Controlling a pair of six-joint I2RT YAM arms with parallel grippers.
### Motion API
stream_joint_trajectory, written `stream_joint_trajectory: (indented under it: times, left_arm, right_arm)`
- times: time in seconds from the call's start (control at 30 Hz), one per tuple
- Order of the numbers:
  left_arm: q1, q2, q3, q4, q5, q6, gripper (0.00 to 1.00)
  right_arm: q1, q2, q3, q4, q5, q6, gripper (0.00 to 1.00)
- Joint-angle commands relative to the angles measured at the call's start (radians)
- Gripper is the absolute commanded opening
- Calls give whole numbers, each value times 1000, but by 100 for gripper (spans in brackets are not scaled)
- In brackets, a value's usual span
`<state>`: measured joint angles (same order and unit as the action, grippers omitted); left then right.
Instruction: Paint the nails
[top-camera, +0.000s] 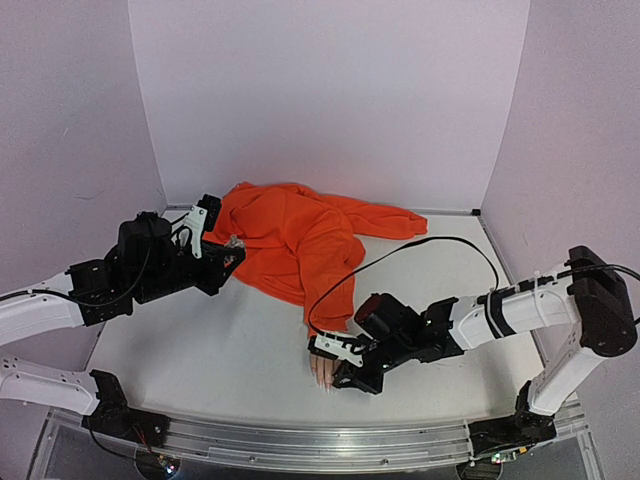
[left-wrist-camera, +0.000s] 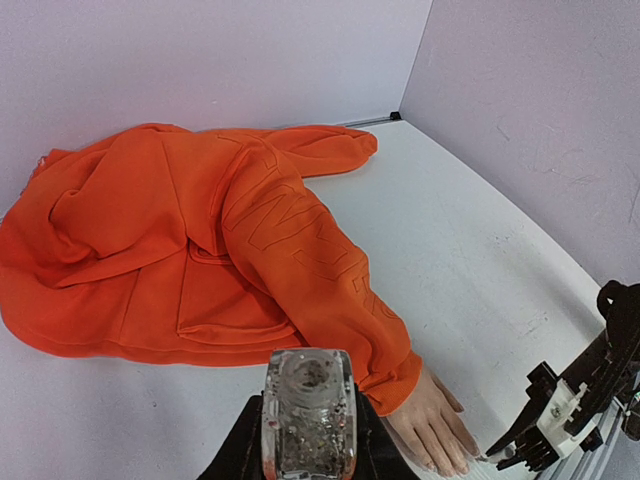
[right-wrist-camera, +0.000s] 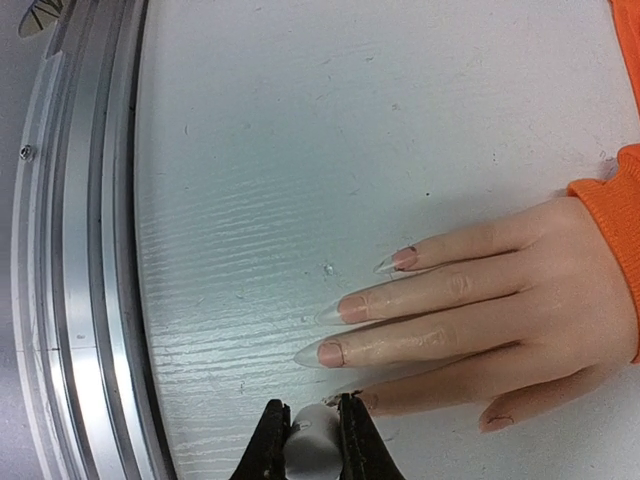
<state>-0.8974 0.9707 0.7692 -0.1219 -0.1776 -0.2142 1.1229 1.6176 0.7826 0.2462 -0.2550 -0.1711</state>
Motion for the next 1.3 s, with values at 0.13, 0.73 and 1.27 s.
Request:
stream_joint_trajectory:
  times: [0.13, 0.73, 1.27]
  left_arm:
    - [5, -16, 2, 59, 4, -3, 0]
    - [5, -39, 2, 59, 47, 20, 0]
    - [5, -47, -2, 55, 44, 20, 0]
  right_arm:
    - [8, -53, 23, -30, -21, -1, 0]
    - [8, -37, 10, 12, 97, 10, 0]
    - [9, -9, 16, -8, 40, 11, 0]
